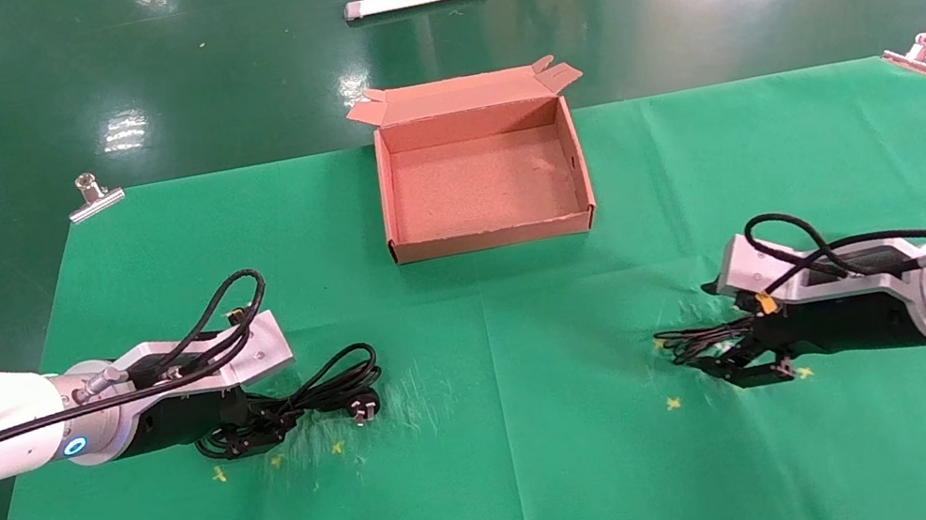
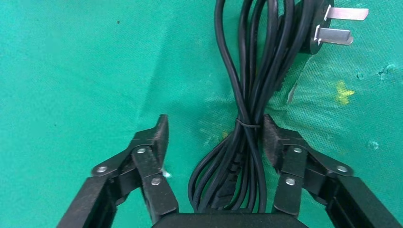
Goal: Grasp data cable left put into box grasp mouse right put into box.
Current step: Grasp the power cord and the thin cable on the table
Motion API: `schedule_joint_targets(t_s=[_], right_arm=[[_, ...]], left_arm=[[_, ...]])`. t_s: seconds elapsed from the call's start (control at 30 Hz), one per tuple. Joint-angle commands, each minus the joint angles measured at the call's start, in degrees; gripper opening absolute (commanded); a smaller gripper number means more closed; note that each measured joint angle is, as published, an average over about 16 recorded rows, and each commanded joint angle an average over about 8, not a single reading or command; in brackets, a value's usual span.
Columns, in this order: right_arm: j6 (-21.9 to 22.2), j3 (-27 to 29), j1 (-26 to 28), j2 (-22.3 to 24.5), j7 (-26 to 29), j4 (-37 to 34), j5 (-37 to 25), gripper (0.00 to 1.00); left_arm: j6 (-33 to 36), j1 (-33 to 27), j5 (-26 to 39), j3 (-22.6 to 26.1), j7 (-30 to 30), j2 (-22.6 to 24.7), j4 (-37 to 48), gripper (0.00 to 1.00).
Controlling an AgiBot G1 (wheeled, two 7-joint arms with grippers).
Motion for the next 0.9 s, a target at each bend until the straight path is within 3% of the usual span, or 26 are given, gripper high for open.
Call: schedule_joint_targets(t_s=[0.03, 0.9], right_arm=[[0.0, 0.0, 0.0, 0.0, 0.0, 0.0, 0.0, 0.0], [-0.1, 0.1, -0.1, 0.1, 0.0, 0.2, 0.2, 0.0]], left_arm=[[0.0, 0.0, 0.0, 0.0, 0.0, 0.0, 0.0, 0.0], [0.0, 0.0, 0.0, 0.0, 0.0, 0.0, 0.0, 0.0]])
